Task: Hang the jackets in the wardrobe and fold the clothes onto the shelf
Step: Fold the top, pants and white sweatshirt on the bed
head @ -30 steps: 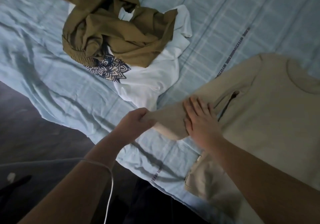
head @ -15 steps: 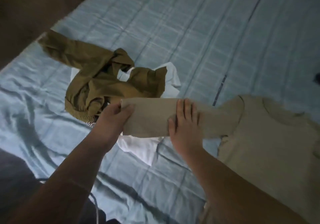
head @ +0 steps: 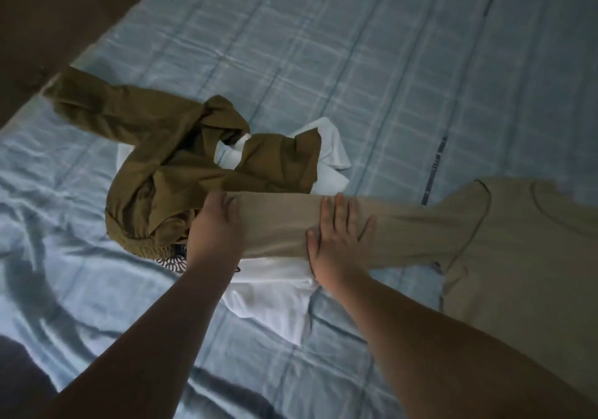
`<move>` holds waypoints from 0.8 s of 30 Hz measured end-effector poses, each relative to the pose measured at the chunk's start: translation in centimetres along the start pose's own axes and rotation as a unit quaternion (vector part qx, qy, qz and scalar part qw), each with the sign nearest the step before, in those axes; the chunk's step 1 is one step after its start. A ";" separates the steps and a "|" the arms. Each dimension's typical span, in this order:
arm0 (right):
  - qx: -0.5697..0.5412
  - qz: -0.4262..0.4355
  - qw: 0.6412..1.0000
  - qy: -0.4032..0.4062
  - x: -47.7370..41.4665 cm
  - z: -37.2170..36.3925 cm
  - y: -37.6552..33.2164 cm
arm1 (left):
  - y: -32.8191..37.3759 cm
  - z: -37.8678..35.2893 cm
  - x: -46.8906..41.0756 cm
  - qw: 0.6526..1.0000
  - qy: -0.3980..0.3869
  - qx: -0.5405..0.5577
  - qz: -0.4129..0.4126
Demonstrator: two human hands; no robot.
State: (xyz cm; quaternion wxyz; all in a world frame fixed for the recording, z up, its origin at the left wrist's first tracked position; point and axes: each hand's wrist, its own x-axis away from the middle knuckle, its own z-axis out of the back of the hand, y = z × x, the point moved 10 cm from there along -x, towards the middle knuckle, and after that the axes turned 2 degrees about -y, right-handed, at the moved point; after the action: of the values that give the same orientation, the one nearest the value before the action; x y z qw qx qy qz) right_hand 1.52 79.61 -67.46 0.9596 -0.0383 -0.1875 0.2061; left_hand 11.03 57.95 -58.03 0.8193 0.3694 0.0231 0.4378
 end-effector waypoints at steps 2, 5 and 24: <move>0.000 -0.003 0.999 -0.039 -0.3 -0.2 0.0 | 0.7 0.5 0.7 1.000 0.012 0.022 0.001; -0.029 0.030 0.998 -0.056 -0.2 1.3 -0.1 | 2.8 0.9 2.0 0.999 0.003 0.054 0.001; -0.827 -0.169 0.536 -0.030 9.0 9.9 25.2 | 23.5 -24.6 21.0 0.906 -0.353 0.168 -0.163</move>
State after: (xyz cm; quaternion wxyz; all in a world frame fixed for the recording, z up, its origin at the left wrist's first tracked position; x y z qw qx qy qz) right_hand -4.23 106.28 -59.02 0.5117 -0.7761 -0.3058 -0.2056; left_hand -1.39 95.83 -55.17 0.7593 0.6234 -0.1350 0.1289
